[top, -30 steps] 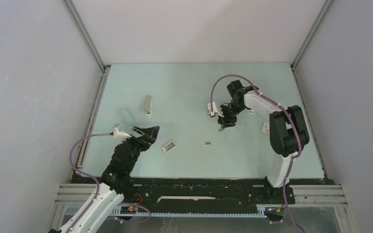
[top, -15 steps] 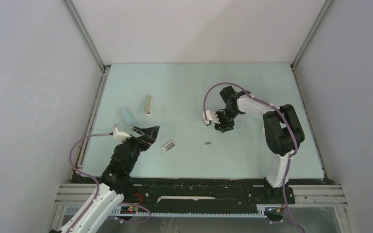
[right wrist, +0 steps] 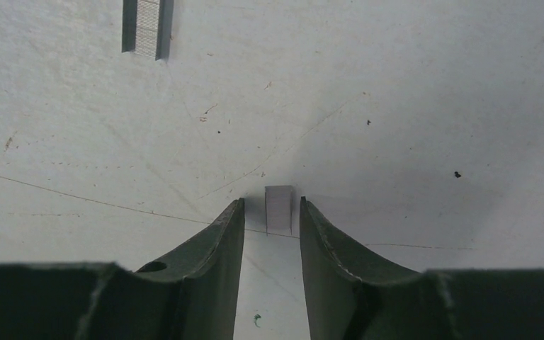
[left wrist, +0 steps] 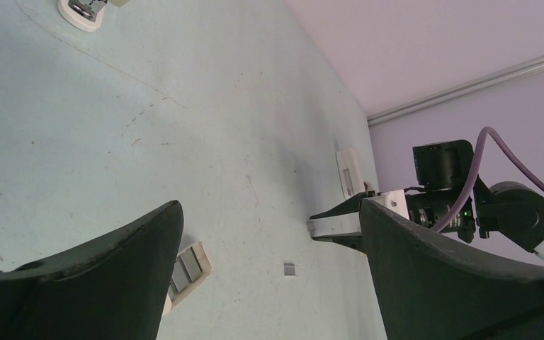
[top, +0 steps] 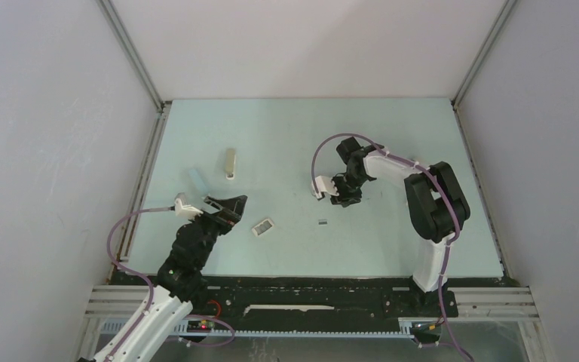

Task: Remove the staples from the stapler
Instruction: Pick up the staple from the center of the board.

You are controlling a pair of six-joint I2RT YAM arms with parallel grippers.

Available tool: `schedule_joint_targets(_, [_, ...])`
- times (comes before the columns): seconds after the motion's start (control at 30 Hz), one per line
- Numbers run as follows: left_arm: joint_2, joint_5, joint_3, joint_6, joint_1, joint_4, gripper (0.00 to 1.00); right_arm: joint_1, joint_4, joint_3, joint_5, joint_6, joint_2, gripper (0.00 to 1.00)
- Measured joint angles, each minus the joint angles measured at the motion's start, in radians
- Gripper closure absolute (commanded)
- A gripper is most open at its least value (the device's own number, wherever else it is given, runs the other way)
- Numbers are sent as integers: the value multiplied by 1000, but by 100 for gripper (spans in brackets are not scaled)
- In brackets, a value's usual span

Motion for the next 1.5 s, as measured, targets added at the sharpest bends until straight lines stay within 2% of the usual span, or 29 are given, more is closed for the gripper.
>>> schedule_joint_targets(0.33, [0,-1,0,0,0,0,0,3,-20,0,14,1,4,69])
schedule_joint_targets(0.7, [-2,-1,0,0,0,-1,0,8,-26,1,28,19,4,87])
schedule_joint_targets(0.93, [-2,-1,0,0,0,-1,0,8,-14,2,31,81,4,89])
schedule_joint_targets(1.2, [-2,-1,0,0,0,0,0,9,20,1,55,256,0,93])
schedule_joint_targets(1.5, [-2,-1,0,0,0,-1,0,15,48,-3,69,407,-23,93])
